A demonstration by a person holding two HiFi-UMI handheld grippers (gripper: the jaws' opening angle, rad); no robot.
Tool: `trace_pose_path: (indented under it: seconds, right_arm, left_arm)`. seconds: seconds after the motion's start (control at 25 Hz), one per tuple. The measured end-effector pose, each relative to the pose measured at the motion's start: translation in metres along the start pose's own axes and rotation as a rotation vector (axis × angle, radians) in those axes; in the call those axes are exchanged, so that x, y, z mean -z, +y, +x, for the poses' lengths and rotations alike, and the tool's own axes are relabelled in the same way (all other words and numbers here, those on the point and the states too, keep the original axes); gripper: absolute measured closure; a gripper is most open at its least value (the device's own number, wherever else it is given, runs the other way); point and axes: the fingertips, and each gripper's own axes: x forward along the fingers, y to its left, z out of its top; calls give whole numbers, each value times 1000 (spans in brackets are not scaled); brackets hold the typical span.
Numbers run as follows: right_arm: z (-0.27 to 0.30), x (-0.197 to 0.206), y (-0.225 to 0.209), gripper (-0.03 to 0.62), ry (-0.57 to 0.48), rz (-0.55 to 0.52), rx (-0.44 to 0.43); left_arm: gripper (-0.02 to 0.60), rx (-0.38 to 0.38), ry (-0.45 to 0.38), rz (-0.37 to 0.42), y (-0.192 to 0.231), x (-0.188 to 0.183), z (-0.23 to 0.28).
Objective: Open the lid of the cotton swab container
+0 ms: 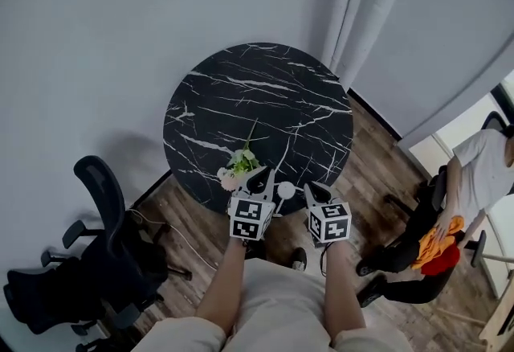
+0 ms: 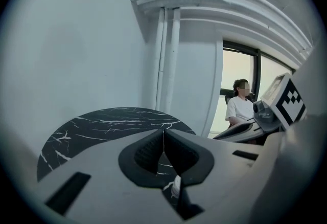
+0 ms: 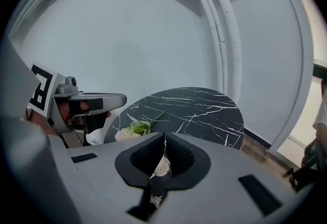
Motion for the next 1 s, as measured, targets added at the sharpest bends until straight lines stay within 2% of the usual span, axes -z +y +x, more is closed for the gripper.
trace_pose_path:
  seconds: [0.28,0.56,0.8,0.84,0.92,1.0]
  right_arm:
    - [43,9,26,557,101,-69,31]
    - [64,27,20,557,133,15,124]
    - [67,36,22,551,131,41,215]
    - [68,39,25,531,143,39,214]
    - [70,46,30,415,163,50,200]
    - [74,47,32,332,162,59,196]
  left_arm:
    - [558,114,20,-7,31,-14,49]
    - [558,268,83,43,30,6,78]
    - [558,310,75,2,47,3,97]
    - [558,317,76,-1,47,3,99]
    - [558,332,83,2,47,5,99]
    - [558,342,86,9,47,5,98]
